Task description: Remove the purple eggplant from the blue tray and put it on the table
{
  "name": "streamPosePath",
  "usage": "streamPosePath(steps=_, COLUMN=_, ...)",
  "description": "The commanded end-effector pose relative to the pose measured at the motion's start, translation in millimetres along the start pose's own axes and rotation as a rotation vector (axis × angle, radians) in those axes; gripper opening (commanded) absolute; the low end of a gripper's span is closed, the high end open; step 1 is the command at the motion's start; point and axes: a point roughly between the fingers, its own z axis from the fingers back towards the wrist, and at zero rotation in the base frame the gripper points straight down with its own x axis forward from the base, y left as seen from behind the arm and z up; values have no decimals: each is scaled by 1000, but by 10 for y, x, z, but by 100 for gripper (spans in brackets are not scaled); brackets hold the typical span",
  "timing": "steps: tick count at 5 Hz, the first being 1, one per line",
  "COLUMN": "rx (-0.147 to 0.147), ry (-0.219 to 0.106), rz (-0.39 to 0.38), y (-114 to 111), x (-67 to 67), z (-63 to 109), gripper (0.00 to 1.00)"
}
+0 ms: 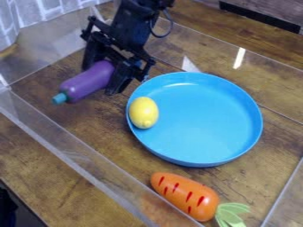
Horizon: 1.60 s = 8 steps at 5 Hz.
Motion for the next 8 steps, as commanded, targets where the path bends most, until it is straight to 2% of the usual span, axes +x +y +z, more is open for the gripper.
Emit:
streamPosePath(steps=1, rx=-6, ry=-57, rz=34, y=126, x=14, z=56, gripper=0)
streamPosePath(steps=3, rx=-3, ry=-54, rz=30, y=149, x=126, z=-182, gripper=0)
streamPosePath(steps=4, rx=7, ry=-58, rz=24, y=141, x=201, z=-247, gripper=0)
streamPosePath(steps=8, rx=42, ry=-106, rz=-10, y=145, x=438, z=-225, gripper=0)
